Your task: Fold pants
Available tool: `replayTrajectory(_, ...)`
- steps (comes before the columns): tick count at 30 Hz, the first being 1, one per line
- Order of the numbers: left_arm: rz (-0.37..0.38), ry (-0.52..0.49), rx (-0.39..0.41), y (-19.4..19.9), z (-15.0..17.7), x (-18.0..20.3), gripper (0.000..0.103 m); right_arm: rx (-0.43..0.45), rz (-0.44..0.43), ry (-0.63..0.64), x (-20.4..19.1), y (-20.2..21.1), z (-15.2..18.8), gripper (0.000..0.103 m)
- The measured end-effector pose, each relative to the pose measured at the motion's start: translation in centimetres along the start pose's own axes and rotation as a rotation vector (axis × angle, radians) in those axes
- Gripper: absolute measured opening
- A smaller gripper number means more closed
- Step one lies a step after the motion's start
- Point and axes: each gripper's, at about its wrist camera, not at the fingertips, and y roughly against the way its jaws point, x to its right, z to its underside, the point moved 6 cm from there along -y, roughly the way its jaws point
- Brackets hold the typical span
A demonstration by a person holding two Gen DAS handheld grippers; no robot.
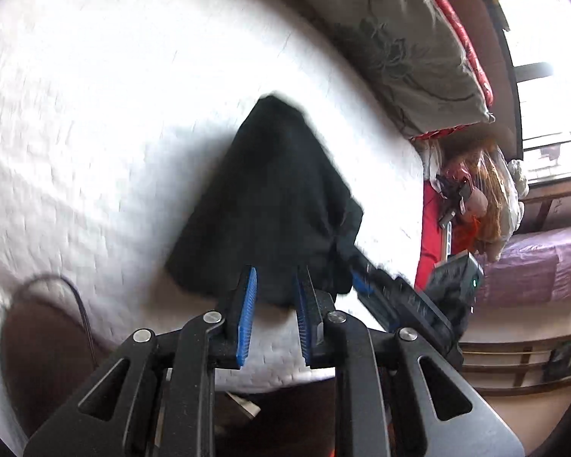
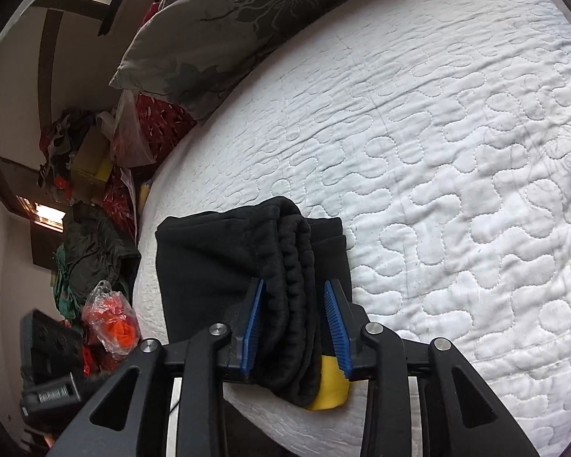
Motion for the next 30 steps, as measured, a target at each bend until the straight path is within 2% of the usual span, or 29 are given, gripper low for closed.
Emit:
replayTrajectory(3, -0.081, -0.089, 0.020, -1.1, -1.5, 0.8, 0.017, 0.025, 0.039, 0.050, -0.9, 0.9, -0.3, 0.036)
replayTrajectory(5, -0.130, -0.111, 0.023, -1.9, -2.3, 0.4, 0.017, 0.087, 0.051, 0.079, -2.0, 2.2, -0.7, 0.036)
replayTrajectory(8, -0.115, -0.085, 0.013, -3.0, -2.6, 0.7, 0.017, 0.141, -0.038, 0.183, -4.9, 3.8, -0.4, 0.036)
replayTrajectory(11, -0.117, -0.079, 0.012, -4.0, -2.7, 0.1, 0.017, 0.104, -0.074, 0.260, -6.4, 3.3, 1.1, 0.035)
replayTrajectory(13, -0.144, -0.090, 0.007, -5.0, -2.6, -0.3, 0.017, 0.061, -0.028, 0.298, -5.9, 1.9, 2.0, 0.031)
replayTrajectory(14, -0.159, -0.102, -0.002, -5.7, -2.6, -0.4, 0.017, 0.039, 0.034, 0.318, -5.1, 0.9, 2.4, 0.029)
replayTrajectory(16, -0.173, -0.118, -0.024, -7.1, -2.4, -0.4, 0.017, 0.014, 0.110, 0.337, -3.6, -0.5, 2.8, 0.019)
replayTrajectory(17, -0.182, -0.128, -0.024, -7.3, -2.3, -0.4, 0.017, 0.029, 0.132, 0.357, -3.2, -0.7, 2.8, 0.009)
replayTrajectory(19, -0.170, -0.135, -0.028, -6.6, -2.1, 0.1, 0.017, 0.023, 0.131, 0.346, -3.1, -0.5, 2.5, 0.006)
replayTrajectory(20, -0.151, -0.131, -0.035, -6.2, -2.1, 0.3, 0.017, 0.018, 0.108, 0.313, -3.1, 0.0, 2.2, 0.008)
replayTrajectory(21, -0.126, -0.125, -0.034, -5.5, -2.1, 0.5, 0.017, 0.017, 0.073, 0.279, -3.1, 0.5, 1.9, 0.015)
replayTrajectory(23, -0.092, -0.137, 0.021, -3.5, -2.7, 1.2, 0.017, 0.056, 0.005, 0.196, -3.0, 1.9, 0.8, 0.017)
replayTrajectory(25, -0.091, -0.157, 0.096, -1.2, -3.9, 1.8, 0.019, 0.100, -0.036, 0.118, -2.7, 2.9, -0.6, 0.033)
replayTrajectory(26, -0.099, -0.163, 0.113, -0.7, -4.6, 1.8, 0.027, 0.111, -0.036, 0.093, -2.5, 3.0, -1.0, 0.045)
replayTrajectory(27, -0.122, -0.168, 0.127, -0.5, -5.3, 1.8, 0.040, 0.118, -0.026, 0.074, -2.2, 2.8, -1.4, 0.049)
replayTrajectory(28, -0.155, -0.171, 0.142, -0.6, -6.3, 1.6, 0.045, 0.116, -0.021, 0.064, -2.0, 2.4, -1.8, 0.049)
replayTrajectory(30, -0.200, -0.162, 0.137, -1.4, -7.8, 0.8, 0.046, 0.092, -0.021, 0.038, -1.8, 1.1, -2.2, 0.049)
